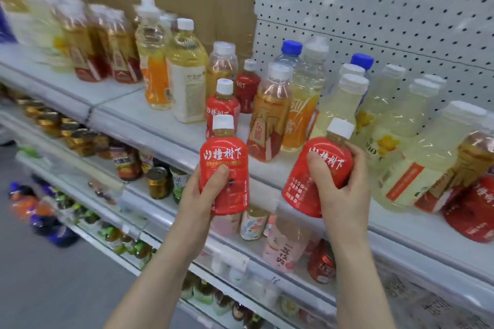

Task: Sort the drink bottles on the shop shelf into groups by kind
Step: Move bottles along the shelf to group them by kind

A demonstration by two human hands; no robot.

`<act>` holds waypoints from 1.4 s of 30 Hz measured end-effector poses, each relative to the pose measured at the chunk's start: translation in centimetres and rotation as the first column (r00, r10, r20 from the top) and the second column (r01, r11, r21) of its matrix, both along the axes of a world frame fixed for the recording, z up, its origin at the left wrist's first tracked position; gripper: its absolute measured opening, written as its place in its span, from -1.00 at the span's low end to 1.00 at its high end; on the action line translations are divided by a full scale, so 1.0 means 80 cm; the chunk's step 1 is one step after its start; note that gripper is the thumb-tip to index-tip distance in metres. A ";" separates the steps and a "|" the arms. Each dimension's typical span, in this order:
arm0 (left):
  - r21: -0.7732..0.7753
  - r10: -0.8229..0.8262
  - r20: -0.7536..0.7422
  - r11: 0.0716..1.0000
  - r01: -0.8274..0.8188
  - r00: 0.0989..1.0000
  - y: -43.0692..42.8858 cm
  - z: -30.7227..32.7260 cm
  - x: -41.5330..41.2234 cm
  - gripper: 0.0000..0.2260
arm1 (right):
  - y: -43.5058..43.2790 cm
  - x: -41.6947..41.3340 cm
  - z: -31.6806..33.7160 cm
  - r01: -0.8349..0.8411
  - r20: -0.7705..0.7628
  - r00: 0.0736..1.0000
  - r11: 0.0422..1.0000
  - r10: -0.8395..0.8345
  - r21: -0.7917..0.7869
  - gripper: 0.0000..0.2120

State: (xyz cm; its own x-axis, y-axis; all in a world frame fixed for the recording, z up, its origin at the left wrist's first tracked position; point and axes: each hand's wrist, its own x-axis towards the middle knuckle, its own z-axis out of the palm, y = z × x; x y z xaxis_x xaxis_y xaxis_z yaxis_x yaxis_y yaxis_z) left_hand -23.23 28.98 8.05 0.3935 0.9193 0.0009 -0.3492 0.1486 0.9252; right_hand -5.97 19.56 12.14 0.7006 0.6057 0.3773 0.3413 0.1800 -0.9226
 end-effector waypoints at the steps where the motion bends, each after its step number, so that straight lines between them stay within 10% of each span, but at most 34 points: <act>1: 0.002 0.045 0.000 0.999 -0.045 0.999 0.001 -0.003 -0.014 -0.22 | 0.007 -0.010 -0.005 -0.046 -0.013 0.999 0.999 0.046 0.002 -0.54; 13: -0.017 0.245 -0.005 0.969 -0.245 0.970 0.086 -0.009 -0.169 -0.15 | 0.127 -0.150 -0.020 -0.240 -0.019 0.971 0.969 0.240 -0.058 -0.53; 27: 0.285 0.143 -0.225 0.956 -0.075 0.964 0.289 0.041 -0.239 -0.30 | 0.243 -0.219 0.006 0.261 0.266 0.937 0.960 -0.226 -0.103 -0.35; 39: 0.444 0.248 -0.554 0.896 0.030 0.795 0.418 0.039 -0.176 -0.35 | 0.273 -0.198 0.004 0.354 0.329 0.887 0.934 -0.323 -0.037 -0.30; 42: 0.669 0.493 -0.469 0.740 -0.070 0.733 0.396 0.046 -0.174 -0.27 | 0.274 -0.201 0.002 0.375 0.329 0.879 0.927 -0.346 -0.026 -0.32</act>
